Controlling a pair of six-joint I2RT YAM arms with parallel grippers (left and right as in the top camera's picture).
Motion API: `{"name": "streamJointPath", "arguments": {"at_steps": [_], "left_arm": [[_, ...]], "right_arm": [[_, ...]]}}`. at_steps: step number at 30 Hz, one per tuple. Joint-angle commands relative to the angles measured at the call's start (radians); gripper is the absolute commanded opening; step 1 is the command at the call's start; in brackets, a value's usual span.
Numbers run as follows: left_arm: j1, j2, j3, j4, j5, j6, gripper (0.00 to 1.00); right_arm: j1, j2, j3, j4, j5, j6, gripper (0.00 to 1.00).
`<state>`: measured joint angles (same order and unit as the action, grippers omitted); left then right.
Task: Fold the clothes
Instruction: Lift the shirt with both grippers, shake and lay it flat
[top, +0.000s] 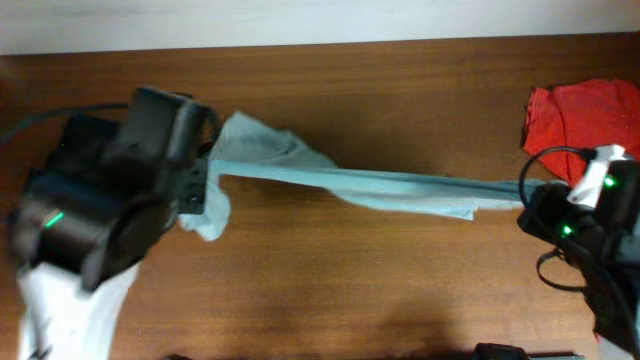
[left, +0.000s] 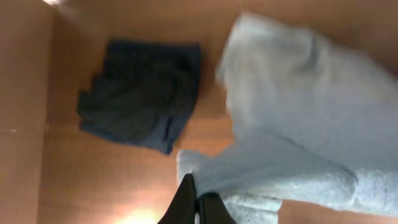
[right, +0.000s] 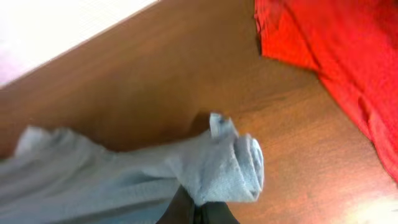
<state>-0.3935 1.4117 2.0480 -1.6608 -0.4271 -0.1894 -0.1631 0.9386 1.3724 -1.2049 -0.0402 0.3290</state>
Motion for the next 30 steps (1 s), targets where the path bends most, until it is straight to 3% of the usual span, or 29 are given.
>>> {"name": "streamJointPath", "arguments": {"at_steps": [1,9,18,25,30], "left_arm": [[0.004,-0.052,0.208,-0.027,-0.050,0.032,0.01],[0.004,-0.071,0.642,-0.009,0.084,0.182,0.00],[0.004,0.045,0.603,-0.009,0.083,0.195,0.01],[0.024,0.336,0.584,0.052,0.065,0.249,0.01],[0.057,0.620,0.584,0.179,0.065,0.327,0.01]], "right_arm": [[-0.001,-0.013,0.132,-0.027,0.053,-0.010,0.04],[-0.001,-0.011,0.427,-0.048,0.053,-0.017,0.04],[-0.001,0.112,0.426,-0.092,0.053,-0.018,0.04],[-0.001,0.391,0.424,-0.099,0.052,-0.037,0.04],[-0.001,0.661,0.424,0.006,0.034,-0.037,0.05]]}}
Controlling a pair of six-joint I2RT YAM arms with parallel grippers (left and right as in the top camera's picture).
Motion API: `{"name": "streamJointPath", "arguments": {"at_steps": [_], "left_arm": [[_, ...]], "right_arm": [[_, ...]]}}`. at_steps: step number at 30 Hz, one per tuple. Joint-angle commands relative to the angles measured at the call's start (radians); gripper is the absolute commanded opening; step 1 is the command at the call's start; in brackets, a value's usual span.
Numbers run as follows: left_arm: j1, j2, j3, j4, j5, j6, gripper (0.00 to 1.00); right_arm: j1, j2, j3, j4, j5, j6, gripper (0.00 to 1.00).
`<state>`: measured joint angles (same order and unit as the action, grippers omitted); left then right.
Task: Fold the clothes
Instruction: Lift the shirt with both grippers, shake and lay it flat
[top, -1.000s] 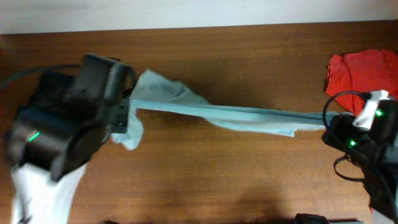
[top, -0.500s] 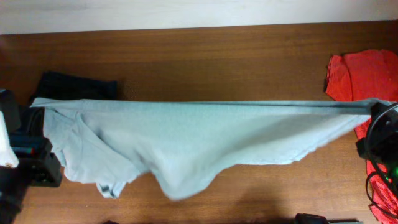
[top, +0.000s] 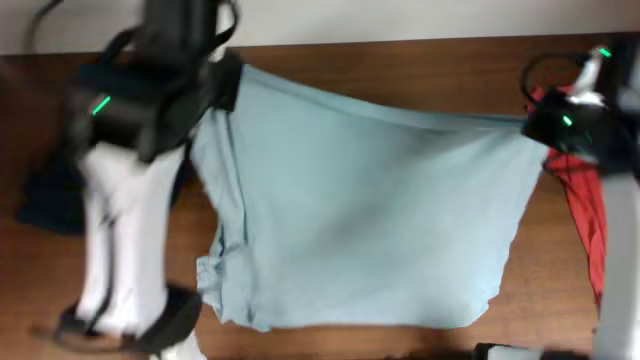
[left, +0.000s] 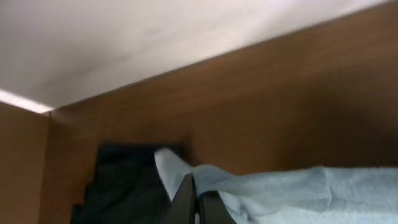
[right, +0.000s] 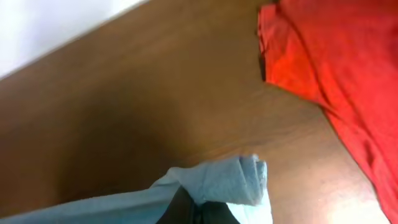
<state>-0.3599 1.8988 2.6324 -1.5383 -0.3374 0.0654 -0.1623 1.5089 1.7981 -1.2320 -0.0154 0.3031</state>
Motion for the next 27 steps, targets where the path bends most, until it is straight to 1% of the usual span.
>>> {"name": "streamJointPath", "arguments": {"at_steps": [1,3,4,5,6,7,8,9,10,11,13,16,20,22,24,26,27], "left_arm": [[0.030,0.213,0.000,0.105,-0.026,0.097,0.02],[0.039,0.320,0.000,0.181,-0.025,0.128,0.06],[0.047,0.394,0.000,0.245,-0.028,0.152,0.08],[0.053,0.435,0.000,0.289,-0.037,0.159,0.15],[0.064,0.489,0.000,0.352,-0.071,0.162,0.33],[0.070,0.516,0.000,0.377,-0.098,0.162,0.51],[0.079,0.541,0.000,0.390,-0.150,0.161,0.78],[0.086,0.547,0.000,0.385,-0.184,0.161,0.83],[0.098,0.543,0.001,0.355,-0.233,0.159,0.96],[0.104,0.531,0.002,0.340,-0.240,0.151,0.99],[0.113,0.506,0.003,0.318,-0.235,0.137,0.99],[0.130,0.417,0.004,0.267,-0.222,0.134,0.99],[0.157,0.251,0.004,0.241,-0.109,0.134,0.99],[0.180,0.168,0.004,0.199,-0.065,0.126,0.99],[0.213,0.100,0.004,0.124,-0.033,0.079,0.99],[0.266,0.053,0.004,-0.005,0.098,0.023,0.99],[0.310,0.051,0.003,-0.100,0.254,0.021,0.99]], "right_arm": [[-0.002,0.158,-0.002,0.082,-0.004,-0.011,0.06],[-0.002,0.257,-0.002,0.172,-0.028,-0.011,0.11],[-0.002,0.320,-0.002,0.249,-0.050,-0.011,0.18],[-0.002,0.351,-0.002,0.296,-0.060,-0.011,0.21],[-0.002,0.393,-0.002,0.361,-0.059,-0.012,0.36],[-0.003,0.417,-0.002,0.399,-0.060,-0.017,0.56],[-0.003,0.435,-0.002,0.424,-0.060,-0.033,0.71],[-0.003,0.441,-0.002,0.429,-0.058,-0.049,0.73],[-0.004,0.437,-0.001,0.412,-0.059,-0.072,0.77],[-0.004,0.431,0.000,0.400,-0.059,-0.072,0.78],[-0.003,0.418,0.000,0.366,-0.064,-0.071,0.78],[-0.003,0.377,0.000,0.247,-0.086,-0.077,0.79],[-0.003,0.294,0.000,0.139,-0.097,-0.114,0.79],[-0.003,0.227,0.000,0.097,-0.128,-0.116,0.79],[-0.003,0.151,0.000,0.060,-0.179,-0.116,0.80],[-0.003,0.070,0.000,0.020,-0.209,-0.116,0.83],[-0.002,0.015,-0.001,-0.014,-0.210,-0.116,0.88]]}}
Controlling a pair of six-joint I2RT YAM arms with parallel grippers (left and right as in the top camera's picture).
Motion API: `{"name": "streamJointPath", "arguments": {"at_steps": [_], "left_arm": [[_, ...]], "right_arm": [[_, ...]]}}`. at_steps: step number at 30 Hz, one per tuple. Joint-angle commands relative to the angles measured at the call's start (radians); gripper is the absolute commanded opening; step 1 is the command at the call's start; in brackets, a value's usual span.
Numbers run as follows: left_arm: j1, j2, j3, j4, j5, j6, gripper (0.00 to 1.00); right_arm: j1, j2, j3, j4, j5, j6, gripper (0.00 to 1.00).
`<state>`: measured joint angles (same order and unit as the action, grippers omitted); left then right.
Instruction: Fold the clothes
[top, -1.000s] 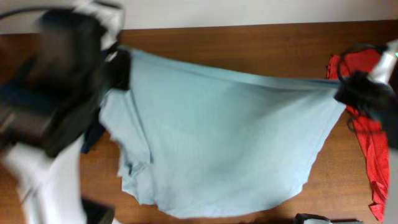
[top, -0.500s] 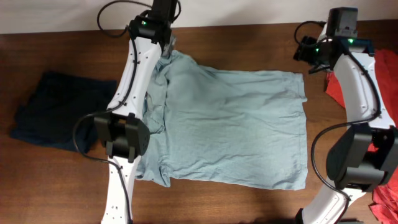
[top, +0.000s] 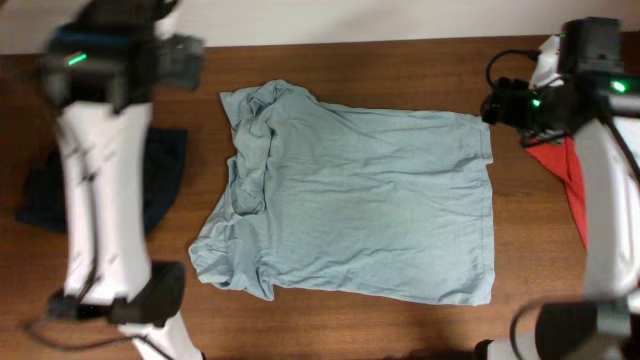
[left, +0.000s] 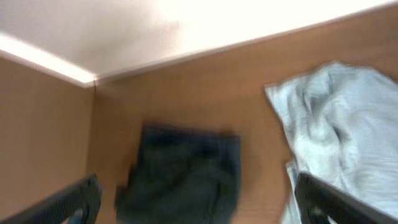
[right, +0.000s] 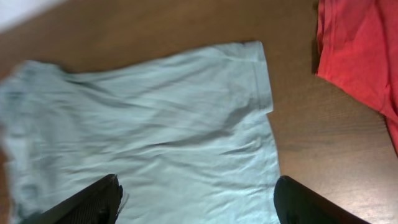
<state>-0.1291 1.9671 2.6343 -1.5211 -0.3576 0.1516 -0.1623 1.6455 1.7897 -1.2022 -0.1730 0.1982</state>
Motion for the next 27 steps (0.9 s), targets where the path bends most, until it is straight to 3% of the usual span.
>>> {"name": "streamJointPath", "arguments": {"at_steps": [1,2,5,10,13,22,27], "left_arm": [[0.096,-0.010,-0.006,-0.148,0.336,-0.064,0.99],[0.117,0.004,-0.042,-0.167,0.413,-0.050,0.99],[0.126,0.017,-0.169,-0.113,0.448,-0.029,0.99],[0.094,0.061,-0.542,0.205,0.448,-0.017,0.98],[0.069,0.121,-0.684,0.340,0.448,0.008,0.89],[0.055,0.309,-0.723,0.299,0.459,0.023,0.67],[0.045,0.330,-0.723,0.248,0.534,0.026,0.62]], "right_arm": [[-0.002,-0.141,0.008,-0.060,-0.052,-0.011,0.90],[-0.002,-0.167,0.008,-0.090,-0.052,-0.011,0.93],[-0.002,-0.179,0.007,-0.135,-0.052,-0.011,0.94],[-0.002,-0.150,-0.065,-0.151,-0.052,-0.011,0.94],[-0.002,-0.129,-0.132,-0.135,-0.052,-0.011,0.93],[-0.002,-0.111,-0.314,-0.031,-0.052,-0.011,0.91],[-0.002,-0.111,-0.394,0.018,-0.052,-0.011,0.91]]}}
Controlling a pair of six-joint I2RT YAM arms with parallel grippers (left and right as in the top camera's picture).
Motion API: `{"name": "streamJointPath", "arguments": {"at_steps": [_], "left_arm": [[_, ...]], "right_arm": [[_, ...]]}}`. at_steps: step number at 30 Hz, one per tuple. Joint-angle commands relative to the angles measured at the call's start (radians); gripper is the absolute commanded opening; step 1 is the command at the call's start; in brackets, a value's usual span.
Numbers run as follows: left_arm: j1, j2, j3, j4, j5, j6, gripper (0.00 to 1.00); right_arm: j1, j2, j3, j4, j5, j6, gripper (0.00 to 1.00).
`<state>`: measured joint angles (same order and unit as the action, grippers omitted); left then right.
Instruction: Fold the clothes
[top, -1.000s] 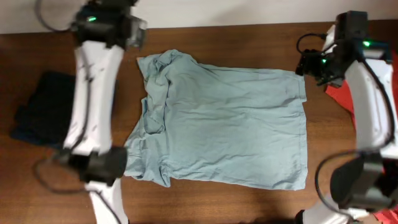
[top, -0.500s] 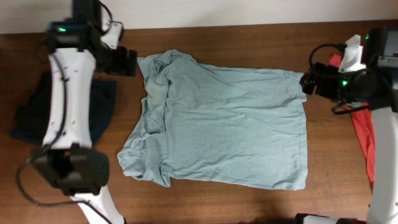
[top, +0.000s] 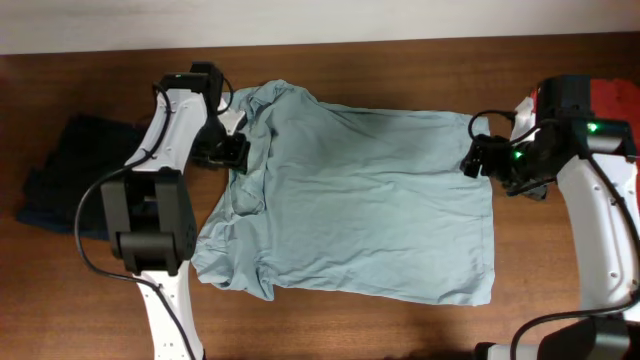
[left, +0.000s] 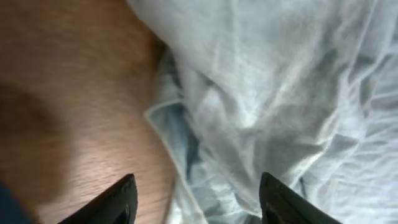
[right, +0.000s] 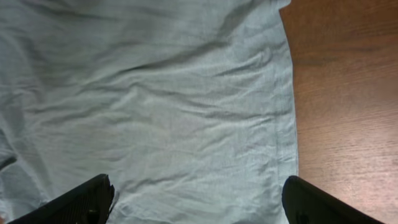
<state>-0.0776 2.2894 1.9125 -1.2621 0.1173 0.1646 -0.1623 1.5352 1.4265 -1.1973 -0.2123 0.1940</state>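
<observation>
A light blue T-shirt (top: 370, 205) lies spread on the brown table, its left side bunched into folds (top: 250, 165). My left gripper (top: 235, 152) is open and low at that bunched part. In the left wrist view its fingers (left: 118, 200) straddle crumpled fabric (left: 261, 106) and the cloth's edge. My right gripper (top: 478, 160) is open at the shirt's upper right edge. From the right wrist its fingers (right: 87, 198) stand wide over the flat cloth (right: 174, 106) and its hem (right: 287, 118).
A dark navy garment (top: 55, 175) lies at the left of the table. A red garment (top: 612, 100) sits at the back right corner behind the right arm. Bare wood (right: 348, 93) shows right of the hem. The table's back edge (top: 400, 40) runs along the top.
Both open grippers have come down from near the table's back edge onto the shirt: the left to the bunched left side, the right to the upper right edge. The shirt lies unchanged.
First the shirt hung stretched as a narrow band between both shut grippers. Then both held it spread wide, up at the back edge. Then it lay flat on the table, let go, with both grippers open above it. Now both are low at its sides.
</observation>
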Motion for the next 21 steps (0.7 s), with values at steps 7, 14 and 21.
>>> {"name": "streamJointPath", "arguments": {"at_steps": [7,14,21], "left_arm": [[-0.061,0.013,-0.004,0.010,0.076,0.051,0.59],[-0.070,0.050,-0.027,-0.007,0.040,0.050,0.16],[-0.044,0.019,0.156,-0.150,-0.156,-0.011,0.01]], "right_arm": [[-0.002,-0.001,-0.045,0.031,-0.013,-0.006,0.91],[-0.002,-0.001,-0.045,0.031,-0.013,-0.007,0.91],[-0.002,-0.001,-0.065,0.068,-0.012,-0.006,0.90]]}}
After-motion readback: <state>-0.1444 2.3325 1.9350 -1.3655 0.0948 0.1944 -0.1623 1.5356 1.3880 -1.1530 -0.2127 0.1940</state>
